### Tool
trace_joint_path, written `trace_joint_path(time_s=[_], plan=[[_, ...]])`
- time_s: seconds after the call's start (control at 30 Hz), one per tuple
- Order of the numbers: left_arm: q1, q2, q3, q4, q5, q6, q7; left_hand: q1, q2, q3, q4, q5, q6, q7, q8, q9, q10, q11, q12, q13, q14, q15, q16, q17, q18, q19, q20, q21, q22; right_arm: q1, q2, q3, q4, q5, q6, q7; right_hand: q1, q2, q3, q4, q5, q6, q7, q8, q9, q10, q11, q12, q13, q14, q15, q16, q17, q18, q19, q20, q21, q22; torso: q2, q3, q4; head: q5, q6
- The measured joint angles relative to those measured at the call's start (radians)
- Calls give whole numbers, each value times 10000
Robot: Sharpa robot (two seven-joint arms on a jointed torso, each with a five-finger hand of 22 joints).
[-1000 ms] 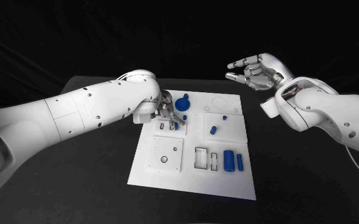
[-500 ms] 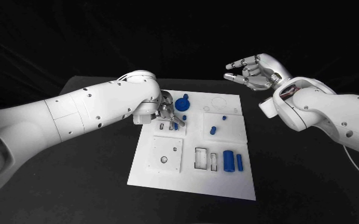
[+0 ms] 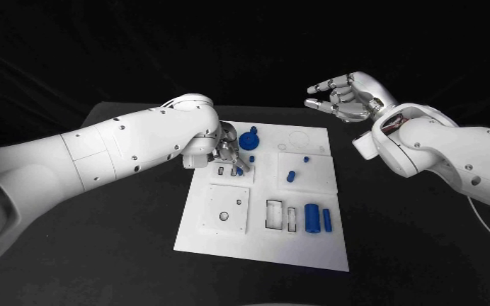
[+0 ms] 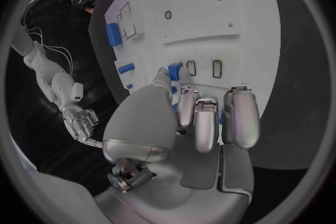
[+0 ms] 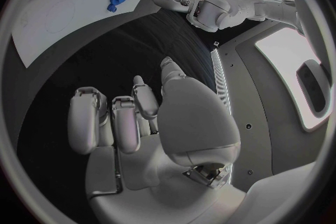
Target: Assemble the parts on the task board
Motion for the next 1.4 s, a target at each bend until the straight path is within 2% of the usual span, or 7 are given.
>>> trace_joint_path(time_s=[0.17,0.27,0.33,0.47,0.8,1.1,1.4], plan=[[12,-2,4,0,89,-7,12,366,-366,1215,-107,800,-90,90,-237,-26,-56,-56,-185,-13,0,-2,0,0,1,0,0,0,36,0,2,-2,-8,-1,54,-3,0,0,-218,13,200,0,0,0,7,-23,-23,0,-30,0,0,0,0,-1,0,0,-27,-24,0,-1,4,-12,-25],[4,-15,-3,6,152,-19,14,669,-669,1909,531,1210,-143,143,-314,45,-56,-56,-226,-159,0,-4,0,-1,0,0,0,0,72,0,7,-6,-15,-3,99,-5,-43,42,-291,42,291,0,0,0,7,-37,-37,0,-35,0,0,0,-1,0,0,0,-61,-35,0,-1,7,-13,-28],[-10,-30,-18,19,190,-38,15,383,-1194,2918,1264,1398,-92,197,-299,327,-33,-78,-289,-894,1,-38,0,-1,0,19,20,60,117,-2,12,-8,-24,-4,120,-6,-54,54,-292,42,291,0,0,0,6,-38,-37,0,-36,0,0,0,-1,0,0,0,-61,-35,1,0,12,-14,-30],[-23,-124,-24,133,275,-164,20,-302,-1901,4350,1074,1405,-88,201,-111,619,17,-53,-276,-860,14,-13,0,-1,0,18,19,65,194,-5,25,-16,-43,-6,168,-9,-54,54,-346,41,349,0,0,0,6,-38,-37,0,-35,0,0,0,-2,0,0,0,-61,-35,0,1,18,-12,-33],[-62,-693,4,895,392,-1103,107,-1028,-2281,5451,517,1405,-79,199,64,961,54,-19,-249,-783,14,-13,0,-2,1,17,19,181,340,-14,38,-32,-116,-9,294,-11,-121,-13,-417,54,405,0,0,0,5,-37,-37,0,-59,0,0,0,-3,0,0,0,-61,-47,-2,9,36,-30,-16],[-313,-1361,15,1697,189,-2269,269,-1182,-2356,5667,355,1403,-42,195,79,1029,126,-20,-143,-700,14,-13,0,-3,0,17,19,180,339,-14,-3,-37,-134,-12,393,-9,-121,-13,-444,82,405,0,0,-1,4,-37,-37,0,-70,0,0,0,-3,0,0,0,-61,-47,-2,6,60,-44,-4],[-603,-1619,13,1998,-643,-2998,426,-1251,-2424,5818,204,1385,-24,183,78,1044,180,-29,-143,-664,14,-13,0,-4,1,17,19,222,338,-15,-20,-38,-143,-13,428,-7,-199,65,-485,123,447,0,0,-1,3,-37,-37,0,-70,0,0,0,-4,-1,0,0,-61,-58,-1,-5,77,-21,-24]])
